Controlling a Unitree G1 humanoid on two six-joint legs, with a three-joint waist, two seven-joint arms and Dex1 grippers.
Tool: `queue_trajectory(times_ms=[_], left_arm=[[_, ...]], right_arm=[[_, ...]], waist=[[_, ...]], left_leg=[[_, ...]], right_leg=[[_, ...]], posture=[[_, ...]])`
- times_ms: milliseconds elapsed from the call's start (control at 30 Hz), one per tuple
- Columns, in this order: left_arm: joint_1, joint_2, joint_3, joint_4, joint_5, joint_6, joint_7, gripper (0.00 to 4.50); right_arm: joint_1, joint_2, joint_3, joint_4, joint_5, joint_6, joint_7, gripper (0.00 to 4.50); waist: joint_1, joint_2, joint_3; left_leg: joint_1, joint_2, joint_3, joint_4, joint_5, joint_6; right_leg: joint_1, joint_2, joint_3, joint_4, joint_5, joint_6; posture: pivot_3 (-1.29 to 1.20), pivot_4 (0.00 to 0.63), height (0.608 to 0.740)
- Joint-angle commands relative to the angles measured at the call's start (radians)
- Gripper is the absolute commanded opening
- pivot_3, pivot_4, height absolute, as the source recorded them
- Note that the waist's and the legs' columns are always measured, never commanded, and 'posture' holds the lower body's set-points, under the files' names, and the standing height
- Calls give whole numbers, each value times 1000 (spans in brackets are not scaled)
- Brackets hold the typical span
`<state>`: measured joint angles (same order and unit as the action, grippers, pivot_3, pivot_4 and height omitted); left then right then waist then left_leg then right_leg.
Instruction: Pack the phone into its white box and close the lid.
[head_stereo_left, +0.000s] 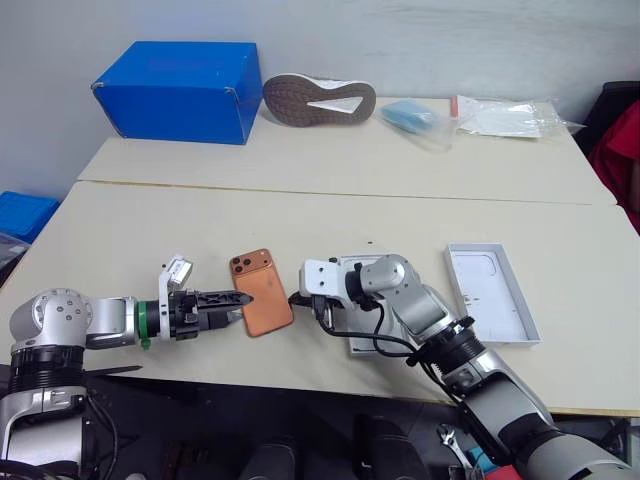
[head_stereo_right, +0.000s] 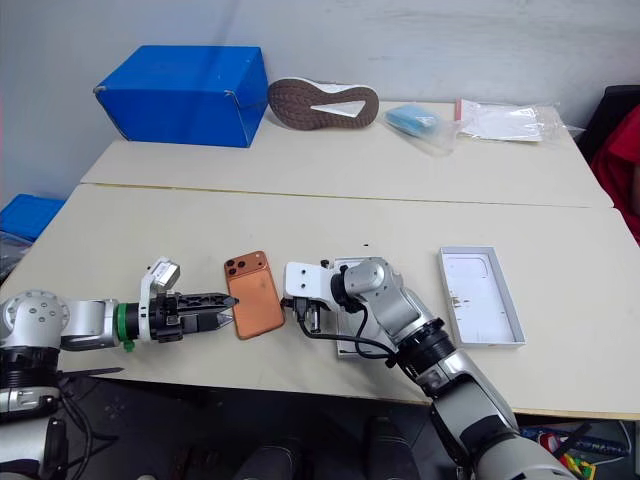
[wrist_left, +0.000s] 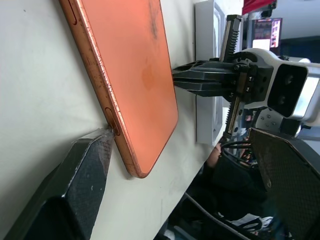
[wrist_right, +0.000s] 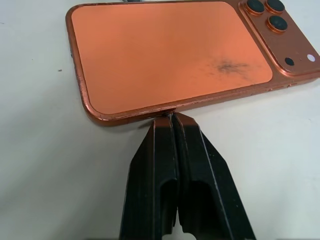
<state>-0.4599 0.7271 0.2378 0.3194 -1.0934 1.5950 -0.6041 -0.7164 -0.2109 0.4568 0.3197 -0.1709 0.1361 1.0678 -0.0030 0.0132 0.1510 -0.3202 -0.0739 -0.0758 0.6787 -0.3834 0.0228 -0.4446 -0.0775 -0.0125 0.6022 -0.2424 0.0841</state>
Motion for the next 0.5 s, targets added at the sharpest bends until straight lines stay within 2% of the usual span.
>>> queue_trajectory(times_ms=[33,200,333,467,500], left_arm=[[-28,-59,-2,-32,-79,19,-49,4500],[-48,-76,71,2,-33,19,-32,4500],[-23,-70,62,-53,3,19,-12,4500],[-7,4,25,-75,42,19,13,4500],[-4,43,14,-78,13,19,-5,4500]], right_arm=[[6,42,41,-26,16,-6,4,50],[4,43,39,-17,15,-10,2,50],[6,43,39,-20,14,-11,4,50],[7,37,38,-20,12,-14,5,50],[7,36,38,-20,12,-14,5,50]], waist=[[-1,0,0],[-1,-1,1],[-1,-2,1],[-5,-2,1],[-8,-3,2]], left_leg=[[0,0,0,0,0,0],[0,0,0,0,0,0],[-1,0,0,0,0,0],[-1,1,0,0,0,0],[0,1,0,0,0,-1]], right_leg=[[0,0,0,0,0,0],[-1,0,-1,0,0,0],[-1,0,-1,0,0,0],[-1,0,-1,0,0,0],[-1,1,-1,0,0,0]], posture=[[0,150,740],[0,150,740],[0,150,740],[0,150,740],[0,150,740]])
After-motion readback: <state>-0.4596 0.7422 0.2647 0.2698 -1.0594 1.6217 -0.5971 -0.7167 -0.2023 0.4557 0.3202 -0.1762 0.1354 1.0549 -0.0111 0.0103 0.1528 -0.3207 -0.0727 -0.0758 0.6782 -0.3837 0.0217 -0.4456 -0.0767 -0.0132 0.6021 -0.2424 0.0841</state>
